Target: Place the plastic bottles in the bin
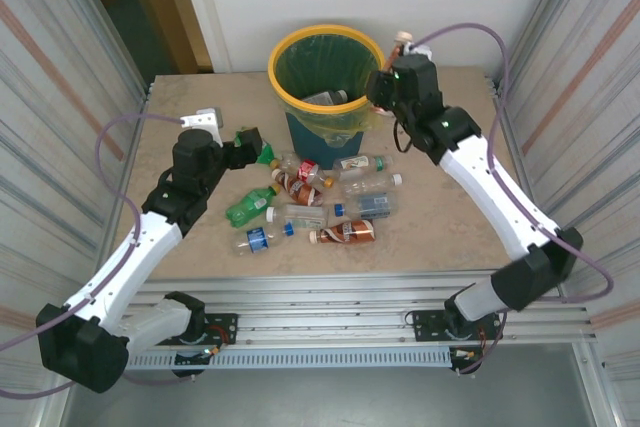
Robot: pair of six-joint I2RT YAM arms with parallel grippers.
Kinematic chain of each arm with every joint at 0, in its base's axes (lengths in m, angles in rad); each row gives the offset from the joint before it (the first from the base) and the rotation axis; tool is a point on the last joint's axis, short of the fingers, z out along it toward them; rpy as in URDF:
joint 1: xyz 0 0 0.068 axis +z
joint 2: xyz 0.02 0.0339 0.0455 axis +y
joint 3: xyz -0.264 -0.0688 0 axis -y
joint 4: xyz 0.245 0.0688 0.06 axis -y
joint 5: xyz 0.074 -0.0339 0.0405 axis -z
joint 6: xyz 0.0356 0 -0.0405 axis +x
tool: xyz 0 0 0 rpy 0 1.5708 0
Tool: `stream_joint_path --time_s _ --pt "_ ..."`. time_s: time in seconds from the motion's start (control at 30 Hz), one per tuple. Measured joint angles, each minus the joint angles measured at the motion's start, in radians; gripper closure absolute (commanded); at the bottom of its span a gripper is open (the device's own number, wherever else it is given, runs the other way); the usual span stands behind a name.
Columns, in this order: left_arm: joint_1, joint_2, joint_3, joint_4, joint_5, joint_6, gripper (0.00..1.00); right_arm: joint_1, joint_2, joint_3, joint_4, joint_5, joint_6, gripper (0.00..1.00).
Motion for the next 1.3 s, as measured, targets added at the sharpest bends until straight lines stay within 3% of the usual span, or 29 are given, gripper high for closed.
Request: stream_joint_path --time_s 0.6,1.03,1.3 --pt "0.02 -0.016 -0.009 -0.026 0.001 -0.02 0.01 0.002 0.53 0.651 0.017 -0.217 -0.188 0.53" --pt "0.033 -0.016 -0.014 -0.031 0.003 -0.024 0.01 0.026 0.676 0.707 -0.082 -0.312 -0.207 0.45" --pt "0.039 -0.016 -0.015 -0.031 0.012 -0.026 0.01 0.027 0.686 0.707 -0.11 -0.339 -0.207 0.29"
